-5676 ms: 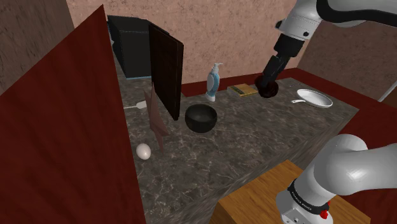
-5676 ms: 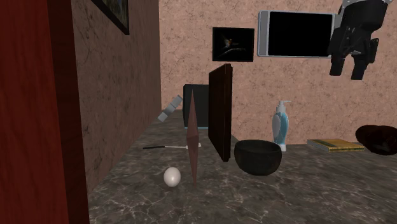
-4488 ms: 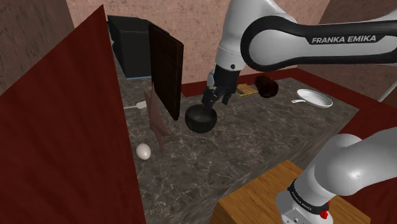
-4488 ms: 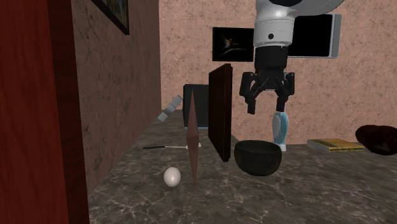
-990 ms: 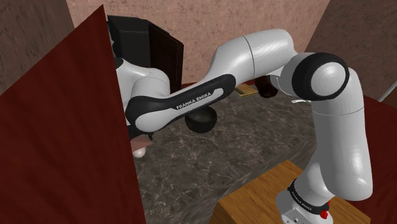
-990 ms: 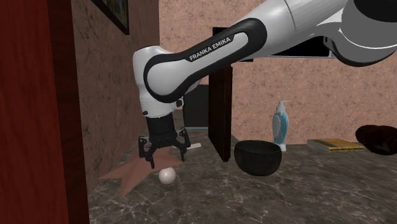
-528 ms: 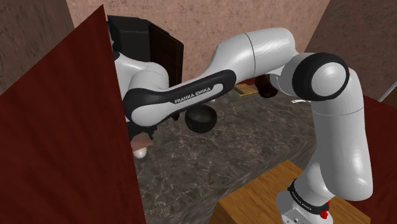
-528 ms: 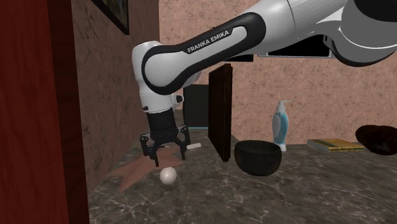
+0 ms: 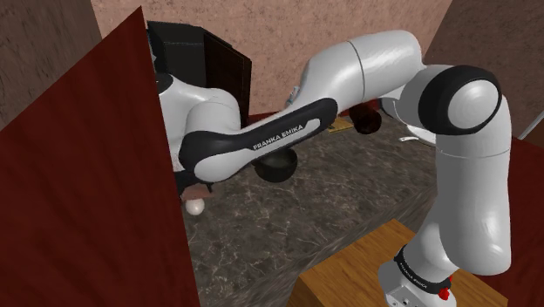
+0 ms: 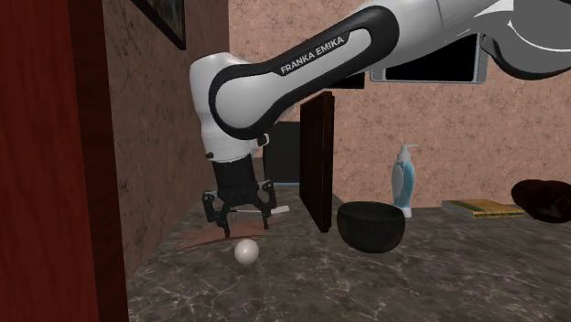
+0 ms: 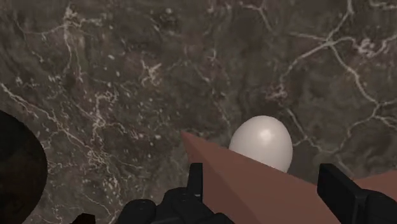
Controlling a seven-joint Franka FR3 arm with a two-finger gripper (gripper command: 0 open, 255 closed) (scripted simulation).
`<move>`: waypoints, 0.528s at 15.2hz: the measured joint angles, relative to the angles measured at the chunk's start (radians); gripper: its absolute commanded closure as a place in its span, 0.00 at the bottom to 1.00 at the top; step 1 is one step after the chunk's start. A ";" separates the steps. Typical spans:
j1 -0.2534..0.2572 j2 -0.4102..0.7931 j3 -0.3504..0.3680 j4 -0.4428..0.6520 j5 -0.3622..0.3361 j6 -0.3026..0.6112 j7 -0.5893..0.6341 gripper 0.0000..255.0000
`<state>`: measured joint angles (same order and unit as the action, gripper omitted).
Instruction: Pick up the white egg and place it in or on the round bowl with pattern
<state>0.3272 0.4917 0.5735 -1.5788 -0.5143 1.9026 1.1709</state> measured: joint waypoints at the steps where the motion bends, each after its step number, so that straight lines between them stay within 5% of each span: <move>1: 0.017 -0.035 -0.016 -0.078 -0.041 0.086 0.116 0.00; 3: 0.040 -0.061 -0.040 -0.164 -0.101 0.190 0.273 0.00; 8: 0.051 -0.025 -0.068 -0.187 -0.153 0.260 0.343 0.00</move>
<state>0.3786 0.4671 0.5058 -1.7654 -0.6675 2.1626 1.5134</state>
